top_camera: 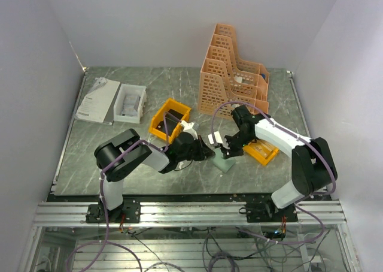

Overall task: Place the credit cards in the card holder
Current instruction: Close the card holder at the center of the board, then reset both arms

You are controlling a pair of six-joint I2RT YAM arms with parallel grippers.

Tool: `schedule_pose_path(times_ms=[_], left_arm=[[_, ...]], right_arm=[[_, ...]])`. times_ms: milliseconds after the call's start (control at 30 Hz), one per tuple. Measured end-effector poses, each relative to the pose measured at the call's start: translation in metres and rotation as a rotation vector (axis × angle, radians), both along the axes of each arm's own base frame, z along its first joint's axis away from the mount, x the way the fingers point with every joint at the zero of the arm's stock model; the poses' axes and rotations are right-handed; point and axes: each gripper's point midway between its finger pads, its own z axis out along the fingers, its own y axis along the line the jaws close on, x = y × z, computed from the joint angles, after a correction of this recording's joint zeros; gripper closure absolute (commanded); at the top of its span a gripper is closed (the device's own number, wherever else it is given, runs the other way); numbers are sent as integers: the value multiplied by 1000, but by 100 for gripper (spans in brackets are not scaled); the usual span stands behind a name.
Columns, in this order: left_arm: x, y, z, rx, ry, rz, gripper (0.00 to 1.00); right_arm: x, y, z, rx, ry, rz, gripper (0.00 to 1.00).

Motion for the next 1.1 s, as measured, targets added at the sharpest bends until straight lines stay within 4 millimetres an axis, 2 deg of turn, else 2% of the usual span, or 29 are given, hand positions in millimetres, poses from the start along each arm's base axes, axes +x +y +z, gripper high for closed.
schedule_pose_path(times_ms=[367,567,667,767,800,900,1033,1100], left_arm=[[-1,-1,0,1,-4,-13,93],[-1,-1,1,1,-7,-15,93],[-3,2,4,10,-10,-18,92],[-7,10,18,22,-34,-23,89],[-7,13,26,22,-53,-21,85],[-4,27,66,38,-147,4,59],[11,51,155,54,-341,85,14],[20,66,200,53,-423,138,7]], right_arm=[[-3,0,-26,-25,80,-29,100],[-4,1,-25,-14,87,-28,100],[-8,1,-17,-10,104,-25,100],[5,7,13,24,50,-52,100],[12,9,27,41,14,-74,100],[40,10,83,131,-161,-185,53],[69,-7,167,252,-374,-356,24],[85,-12,214,320,-444,-431,3]])
